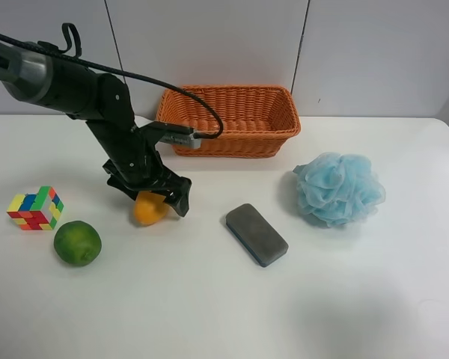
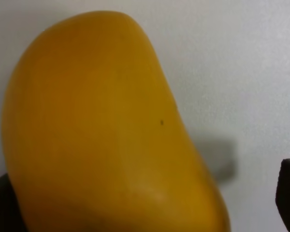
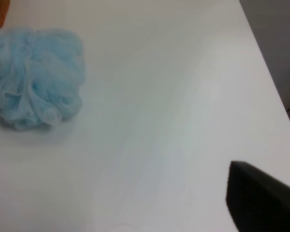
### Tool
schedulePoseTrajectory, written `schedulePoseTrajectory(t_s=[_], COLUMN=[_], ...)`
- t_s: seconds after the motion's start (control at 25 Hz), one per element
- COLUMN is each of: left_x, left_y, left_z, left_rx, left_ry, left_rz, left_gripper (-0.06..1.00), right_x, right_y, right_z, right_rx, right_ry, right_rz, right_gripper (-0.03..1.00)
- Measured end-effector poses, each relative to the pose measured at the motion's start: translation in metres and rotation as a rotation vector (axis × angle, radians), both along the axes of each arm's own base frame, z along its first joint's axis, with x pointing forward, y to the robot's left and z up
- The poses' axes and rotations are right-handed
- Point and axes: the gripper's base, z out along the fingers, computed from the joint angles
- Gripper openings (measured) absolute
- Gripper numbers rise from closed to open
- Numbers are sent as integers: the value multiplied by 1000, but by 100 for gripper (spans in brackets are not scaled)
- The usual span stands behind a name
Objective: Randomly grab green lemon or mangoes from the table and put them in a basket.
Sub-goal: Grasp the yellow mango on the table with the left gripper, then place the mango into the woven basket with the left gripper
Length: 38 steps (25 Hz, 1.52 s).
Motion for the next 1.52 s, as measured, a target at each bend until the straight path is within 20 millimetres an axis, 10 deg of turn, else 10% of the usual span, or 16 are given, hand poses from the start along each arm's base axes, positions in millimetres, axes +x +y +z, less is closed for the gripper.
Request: schedulePoseTrajectory(t_s=[0.2,0.28,0.8,1.28,1.52], left_x=[0,0,-1,19,58], left_y=[0,0,2,-5,-20], left_z=[-2,-2,6,168,177], left_rx=[2,3,19,-182,-254], left_ry=[3,2,-11,-544,-758], left_rz=[0,-2,-44,-26,11], left_gripper=[93,63,64,64,64], right_x=[0,0,0,0,0], right_y=[0,0,0,0,0], right_z=[0,0,0,0,0], right_rx=[0,0,0,0,0], right_ry=[0,0,0,0,0], right_rz=[0,0,0,0,0], right_gripper=[98,98,98,98,98])
